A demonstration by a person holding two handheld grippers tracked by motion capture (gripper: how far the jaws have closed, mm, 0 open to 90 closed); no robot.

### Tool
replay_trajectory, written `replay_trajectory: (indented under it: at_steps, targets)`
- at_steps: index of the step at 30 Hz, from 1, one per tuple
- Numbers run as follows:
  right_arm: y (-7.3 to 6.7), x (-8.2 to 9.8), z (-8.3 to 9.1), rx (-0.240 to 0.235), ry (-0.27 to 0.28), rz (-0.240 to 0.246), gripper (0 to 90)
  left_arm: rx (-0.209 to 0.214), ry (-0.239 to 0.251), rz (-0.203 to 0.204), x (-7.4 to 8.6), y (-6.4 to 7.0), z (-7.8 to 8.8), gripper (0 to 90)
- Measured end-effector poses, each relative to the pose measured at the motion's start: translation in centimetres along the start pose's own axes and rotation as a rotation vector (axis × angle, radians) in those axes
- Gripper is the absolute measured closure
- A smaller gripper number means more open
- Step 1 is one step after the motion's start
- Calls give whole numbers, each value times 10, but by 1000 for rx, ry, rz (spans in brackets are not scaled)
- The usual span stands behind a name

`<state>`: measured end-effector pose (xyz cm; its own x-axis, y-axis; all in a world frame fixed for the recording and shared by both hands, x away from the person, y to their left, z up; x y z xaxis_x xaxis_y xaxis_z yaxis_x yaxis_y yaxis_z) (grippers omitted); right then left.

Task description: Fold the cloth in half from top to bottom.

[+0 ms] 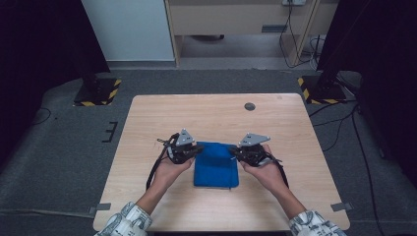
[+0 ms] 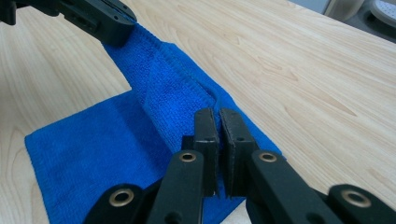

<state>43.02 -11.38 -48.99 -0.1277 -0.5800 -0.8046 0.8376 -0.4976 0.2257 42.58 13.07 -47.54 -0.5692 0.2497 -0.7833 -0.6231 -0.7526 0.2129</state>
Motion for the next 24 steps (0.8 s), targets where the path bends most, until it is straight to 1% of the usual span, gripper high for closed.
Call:
replay_trajectory:
  at_steps: [10,21,24]
  targets:
    - [-10,4,3,-19,6,8,864,15,17,19,5,2,2,861]
    - [-15,3,7,-31,15,14,863,27,23,23,9,6,9,854]
    - [-17,4,9,-34,18,16,863,33,22,20,11,9,10,853]
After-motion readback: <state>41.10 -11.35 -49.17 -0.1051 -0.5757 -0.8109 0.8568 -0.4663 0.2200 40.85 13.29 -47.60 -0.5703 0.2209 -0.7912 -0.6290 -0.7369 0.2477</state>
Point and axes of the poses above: each handheld gripper's, and its own axes: z roughly backward along the jaws, x roughly out of its underside, y roughly to its right, the point moved 2 cm from there along -z, roughly forward along the jaws, and after that the axes turned 15 degrees about z, right-handed, at the moved point
